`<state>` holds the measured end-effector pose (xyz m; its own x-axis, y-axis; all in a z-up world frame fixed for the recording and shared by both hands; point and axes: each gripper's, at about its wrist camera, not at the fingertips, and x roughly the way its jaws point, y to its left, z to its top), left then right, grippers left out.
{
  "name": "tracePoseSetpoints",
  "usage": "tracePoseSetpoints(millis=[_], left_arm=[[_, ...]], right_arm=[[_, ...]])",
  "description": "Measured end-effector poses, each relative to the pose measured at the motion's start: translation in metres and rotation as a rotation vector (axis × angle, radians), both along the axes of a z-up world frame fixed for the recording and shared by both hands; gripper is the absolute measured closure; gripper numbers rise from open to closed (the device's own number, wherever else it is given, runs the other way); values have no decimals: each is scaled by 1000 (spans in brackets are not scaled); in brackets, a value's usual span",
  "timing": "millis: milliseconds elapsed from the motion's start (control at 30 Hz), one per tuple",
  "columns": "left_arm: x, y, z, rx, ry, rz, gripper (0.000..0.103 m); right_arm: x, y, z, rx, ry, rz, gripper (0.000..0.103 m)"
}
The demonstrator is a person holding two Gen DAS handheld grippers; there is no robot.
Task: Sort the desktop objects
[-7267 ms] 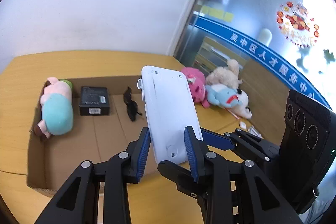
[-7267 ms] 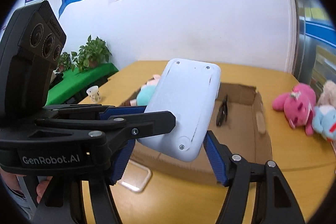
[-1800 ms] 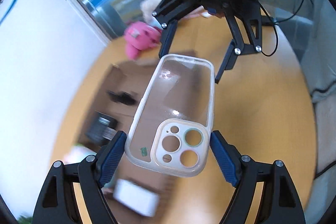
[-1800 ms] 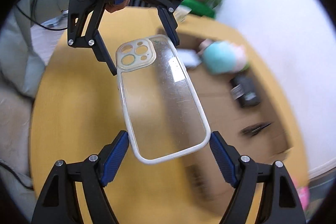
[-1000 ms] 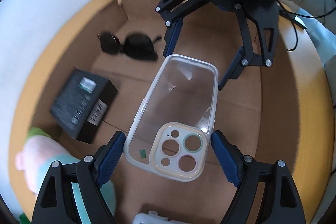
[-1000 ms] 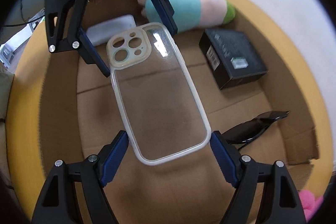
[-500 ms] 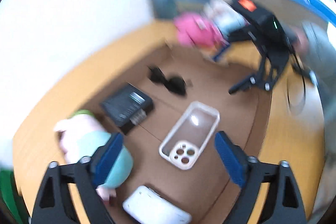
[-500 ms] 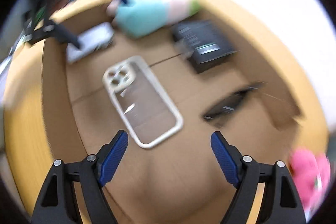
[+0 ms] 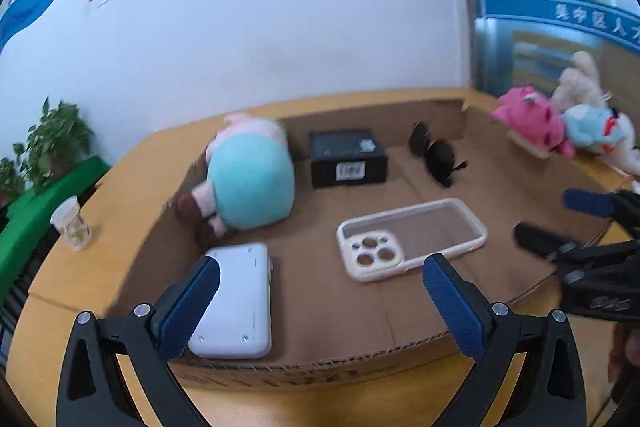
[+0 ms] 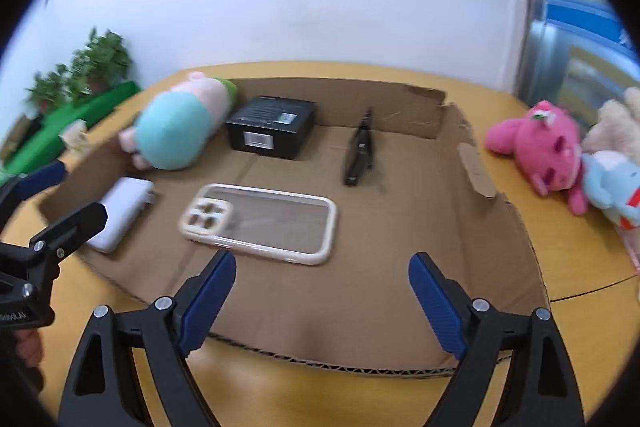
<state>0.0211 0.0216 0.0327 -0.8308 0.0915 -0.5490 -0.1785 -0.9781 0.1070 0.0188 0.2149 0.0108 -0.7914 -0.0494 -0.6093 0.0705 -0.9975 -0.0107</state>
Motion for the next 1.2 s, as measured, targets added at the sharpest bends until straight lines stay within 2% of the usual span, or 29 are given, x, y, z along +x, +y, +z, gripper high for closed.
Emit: tracePoseSetpoints(millis=[67,133,167,200,267,367,1200], left_arm=[[-1,-8,-6,95,20,42,0],[0,-4,-12,83,34,79,0],[-1,-3,-15,82,33,90,0],[0,-2,-15,73,49,99,0],[3,-1,-18,75,80,109,0],[1,-3,-18,76,79,104,0],[1,-4,-17,75,78,103,0]], right_arm=[[7,7,2,-42,20,-48,13],[11,5,0,-36,63,-62,9],[12,4,-2,-37,78,-64,2],[13,5,-3,-41,93,-71,0],[16,3,-4,-37,123,-81,0],[20,3,-6,-36,162,-86,0],[19,2,-7,-36,162,-89,0]])
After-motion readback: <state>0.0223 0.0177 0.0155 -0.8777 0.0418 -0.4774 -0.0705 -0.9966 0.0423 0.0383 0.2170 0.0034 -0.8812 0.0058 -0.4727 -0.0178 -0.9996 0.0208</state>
